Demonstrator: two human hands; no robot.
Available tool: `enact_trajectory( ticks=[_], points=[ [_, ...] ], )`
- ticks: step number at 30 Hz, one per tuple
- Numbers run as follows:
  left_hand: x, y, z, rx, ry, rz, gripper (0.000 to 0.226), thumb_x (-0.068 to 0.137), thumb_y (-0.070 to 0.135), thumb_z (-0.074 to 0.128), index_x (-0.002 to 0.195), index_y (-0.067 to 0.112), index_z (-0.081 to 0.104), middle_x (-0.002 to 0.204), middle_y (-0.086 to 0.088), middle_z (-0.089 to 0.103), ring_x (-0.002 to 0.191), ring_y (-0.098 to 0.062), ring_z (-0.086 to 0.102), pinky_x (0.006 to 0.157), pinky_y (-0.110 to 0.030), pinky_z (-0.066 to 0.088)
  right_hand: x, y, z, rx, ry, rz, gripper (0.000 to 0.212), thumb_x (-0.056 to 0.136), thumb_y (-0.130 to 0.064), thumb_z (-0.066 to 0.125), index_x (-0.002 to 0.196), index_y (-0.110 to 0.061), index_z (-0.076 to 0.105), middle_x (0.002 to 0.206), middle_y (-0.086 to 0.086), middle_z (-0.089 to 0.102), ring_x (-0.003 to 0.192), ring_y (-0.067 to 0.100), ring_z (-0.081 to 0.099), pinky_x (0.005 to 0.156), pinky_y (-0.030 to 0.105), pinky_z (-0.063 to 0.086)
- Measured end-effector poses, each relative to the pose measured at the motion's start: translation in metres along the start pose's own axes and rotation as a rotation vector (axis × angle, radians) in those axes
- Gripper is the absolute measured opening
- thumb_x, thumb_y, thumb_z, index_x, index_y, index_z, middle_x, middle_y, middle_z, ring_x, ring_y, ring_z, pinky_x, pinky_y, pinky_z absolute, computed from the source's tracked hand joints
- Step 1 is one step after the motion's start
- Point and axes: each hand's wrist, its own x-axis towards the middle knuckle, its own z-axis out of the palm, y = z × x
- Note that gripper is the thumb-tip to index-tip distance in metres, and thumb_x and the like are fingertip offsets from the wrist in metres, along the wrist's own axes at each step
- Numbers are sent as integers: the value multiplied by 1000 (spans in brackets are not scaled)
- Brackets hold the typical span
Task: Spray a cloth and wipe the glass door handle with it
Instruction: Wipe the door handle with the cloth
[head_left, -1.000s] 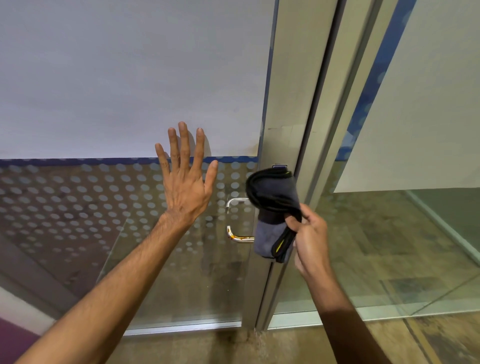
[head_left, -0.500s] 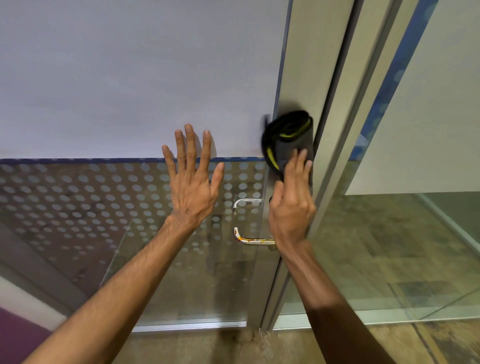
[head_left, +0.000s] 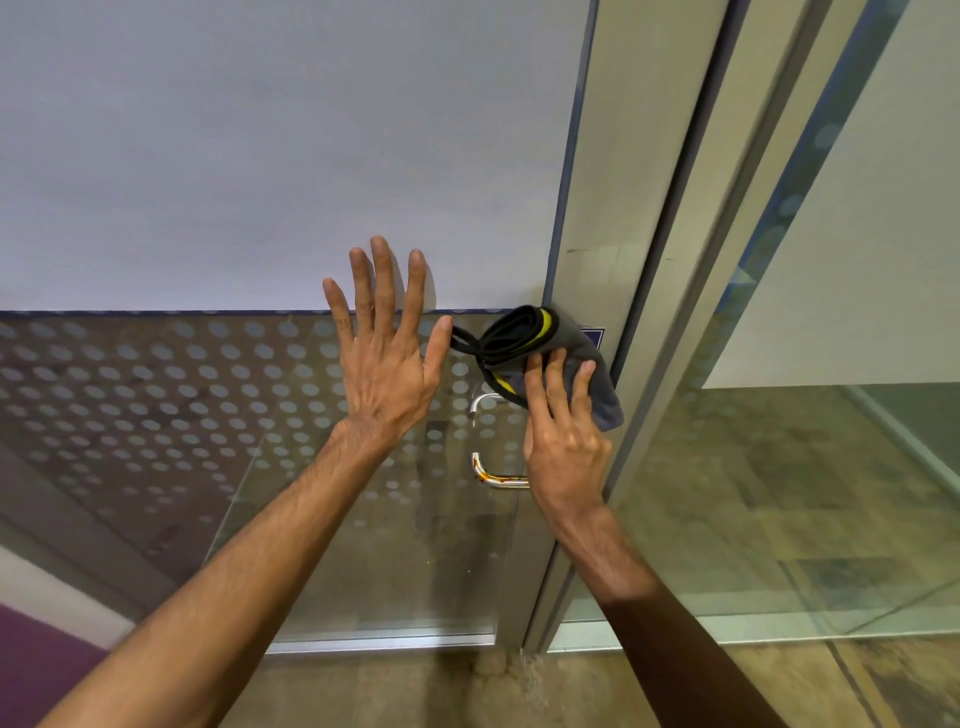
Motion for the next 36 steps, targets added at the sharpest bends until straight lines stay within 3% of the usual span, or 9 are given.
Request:
enact_trajectory(
  ticks=[8,11,13,16,22,27,31,33,36],
  points=[
    [3,6,-2,-23,37,21,71,109,47,35,160,21,-5,166,-28,13,154,-27,-14,124,-62,-4,-20,-3,-5,-107,-369,-78,53,88,-2,48,139,-5,61,141,18,62,124,48,61,66,46,62],
    [2,9,-6,-23,17,20,69,109,48,34,160,20,-2,167,-29,14,154,-31,-7,124,-63,-2,-22,-5,-11,-141,-449,-88,58,77,0,71,134,-3,64,139,21,63,120,52,62,63,47,62],
    [1,10,-8,-18,4,15,68,109,49,31,160,20,-1,167,-29,14,154,-32,-5,124,-63,0,-20,-7,-19,-106,-499,-103,67,84,-3,72,147,-5,50,155,20,47,135,52,49,75,50,61],
    [0,11,-11,-10,-14,7,68,109,50,30,161,19,-1,168,-27,13,154,-31,-6,125,-63,0,-17,-5,-31,-42,-590,-104,62,102,-5,42,160,-12,22,170,11,18,151,43,27,91,50,54],
    [-7,10,-15,3,-19,-1,70,108,52,33,161,21,-2,168,-26,13,154,-30,-7,124,-64,1,-21,9,-62,497,-253,241,47,92,-13,58,139,-21,60,130,9,71,107,37,69,86,43,54],
    [-16,8,-17,17,-12,-1,66,109,52,30,160,22,0,169,-24,12,155,-30,-8,124,-65,2,-29,39,-69,1189,-172,633,27,93,3,61,104,-18,71,105,8,78,95,18,70,89,36,51],
    [-13,3,-18,11,13,-4,65,109,52,27,160,22,1,169,-22,9,153,-19,-24,124,-63,-2,-44,62,-80,1680,-19,964,27,94,6,62,118,-7,63,116,15,73,102,23,71,92,36,58],
    [-10,2,-19,3,27,-8,65,109,52,29,160,22,1,167,-27,15,153,-17,-25,124,-61,-4,-54,76,-79,1758,39,1073,41,90,9,63,130,-1,58,119,15,72,99,19,75,78,27,62],
    [-7,0,-20,9,42,-7,66,109,50,34,160,22,2,167,-28,17,154,-20,-21,124,-60,-5,-71,91,-69,1783,61,1184,58,88,17,59,142,1,51,131,20,66,115,25,70,85,30,63]
  ],
)
